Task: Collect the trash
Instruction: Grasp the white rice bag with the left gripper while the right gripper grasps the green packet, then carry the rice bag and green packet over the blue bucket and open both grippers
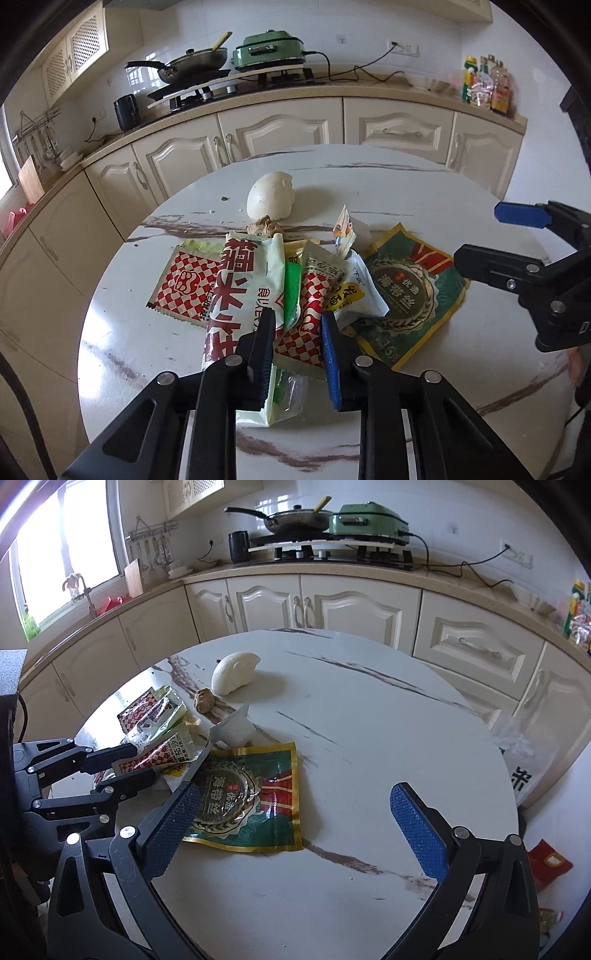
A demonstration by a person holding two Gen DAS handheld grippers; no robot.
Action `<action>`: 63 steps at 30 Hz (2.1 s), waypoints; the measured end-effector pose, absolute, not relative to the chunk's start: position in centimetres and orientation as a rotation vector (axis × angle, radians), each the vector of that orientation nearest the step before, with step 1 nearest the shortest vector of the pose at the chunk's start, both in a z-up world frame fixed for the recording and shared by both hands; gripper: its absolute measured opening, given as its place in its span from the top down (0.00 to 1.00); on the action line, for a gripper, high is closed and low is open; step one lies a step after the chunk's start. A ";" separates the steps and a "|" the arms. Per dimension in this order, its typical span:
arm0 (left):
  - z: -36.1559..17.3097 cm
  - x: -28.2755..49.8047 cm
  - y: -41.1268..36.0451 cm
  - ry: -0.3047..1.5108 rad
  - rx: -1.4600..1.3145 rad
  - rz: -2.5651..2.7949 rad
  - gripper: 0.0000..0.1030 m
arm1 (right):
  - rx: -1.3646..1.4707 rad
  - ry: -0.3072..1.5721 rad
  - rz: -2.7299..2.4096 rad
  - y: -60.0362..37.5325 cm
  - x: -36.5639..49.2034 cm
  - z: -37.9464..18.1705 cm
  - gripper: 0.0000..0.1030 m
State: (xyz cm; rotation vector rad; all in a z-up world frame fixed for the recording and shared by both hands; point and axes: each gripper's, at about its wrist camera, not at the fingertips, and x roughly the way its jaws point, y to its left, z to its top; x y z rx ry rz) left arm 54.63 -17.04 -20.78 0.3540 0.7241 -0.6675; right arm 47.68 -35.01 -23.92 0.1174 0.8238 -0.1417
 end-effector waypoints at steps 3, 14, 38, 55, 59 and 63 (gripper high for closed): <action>-19.8 54.6 -14.7 0.719 0.250 -0.681 0.97 | 0.115 0.830 -0.141 -34.5 47.7 -23.9 0.00; -19.6 52.5 -5.2 0.717 0.143 -0.614 0.97 | 0.116 0.843 -0.032 -27.8 49.8 -23.9 0.00; -19.6 50.9 3.8 0.713 0.052 -0.573 0.97 | 0.318 0.968 -0.330 -20.4 54.8 -27.6 0.00; -18.7 50.2 4.7 0.717 0.010 -0.625 0.97 | 0.272 0.953 -0.194 -20.3 57.6 -28.6 0.40; -18.1 49.3 4.3 0.712 -0.003 -0.645 0.97 | 0.326 0.891 -0.103 -21.2 55.6 -27.5 0.45; -17.4 48.2 3.4 0.700 -0.006 -0.648 0.97 | 0.337 0.888 -0.038 -21.6 54.3 -26.2 0.85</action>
